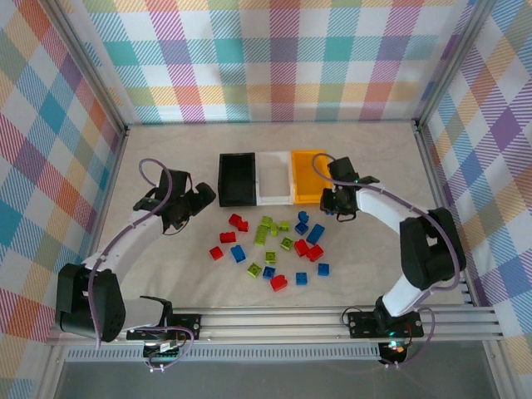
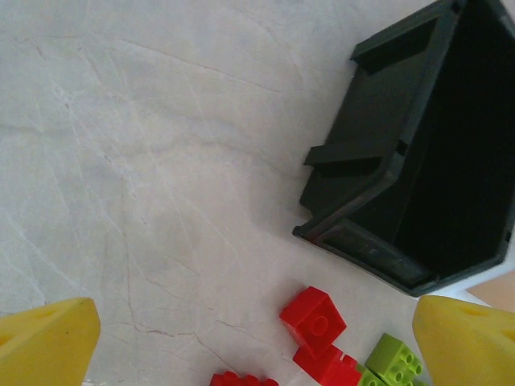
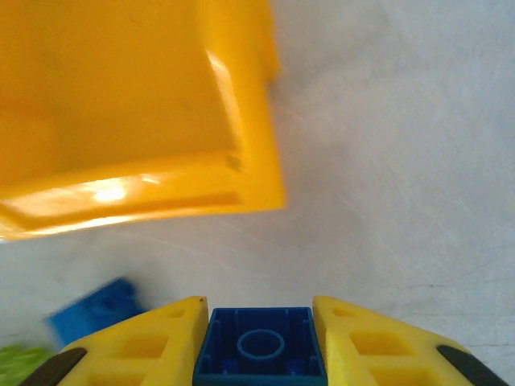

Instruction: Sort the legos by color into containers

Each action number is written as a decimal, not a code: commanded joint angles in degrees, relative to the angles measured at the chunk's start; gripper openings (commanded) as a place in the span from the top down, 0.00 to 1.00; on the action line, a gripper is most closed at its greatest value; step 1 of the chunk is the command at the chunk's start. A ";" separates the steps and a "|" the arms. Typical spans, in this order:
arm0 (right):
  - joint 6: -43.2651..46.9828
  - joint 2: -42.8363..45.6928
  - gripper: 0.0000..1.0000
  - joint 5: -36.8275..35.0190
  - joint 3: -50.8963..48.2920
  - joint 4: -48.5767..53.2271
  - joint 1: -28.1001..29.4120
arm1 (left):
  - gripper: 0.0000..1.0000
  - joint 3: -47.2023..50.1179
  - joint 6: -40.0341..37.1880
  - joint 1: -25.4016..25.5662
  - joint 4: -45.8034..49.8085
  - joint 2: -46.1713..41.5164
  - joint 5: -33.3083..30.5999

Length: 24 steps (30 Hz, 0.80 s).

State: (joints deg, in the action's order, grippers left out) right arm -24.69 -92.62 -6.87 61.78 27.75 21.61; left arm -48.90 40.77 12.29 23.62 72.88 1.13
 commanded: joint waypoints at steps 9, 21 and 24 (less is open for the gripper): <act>0.87 -13.21 0.62 -2.39 21.53 0.62 0.90 | 0.01 4.95 -2.87 0.63 -0.46 -4.82 4.38; 0.52 -18.35 0.23 -0.17 30.44 0.17 0.98 | 0.08 5.14 -4.83 1.64 3.89 -4.90 3.10; 0.31 -14.93 0.22 1.47 26.54 -1.19 1.07 | 0.11 4.00 -5.77 4.40 5.45 -3.38 1.59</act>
State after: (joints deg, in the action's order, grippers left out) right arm -24.56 -112.60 -7.42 90.32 27.46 22.26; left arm -43.64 37.12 14.22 25.96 68.29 4.16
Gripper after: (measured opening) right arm 0.782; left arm 0.895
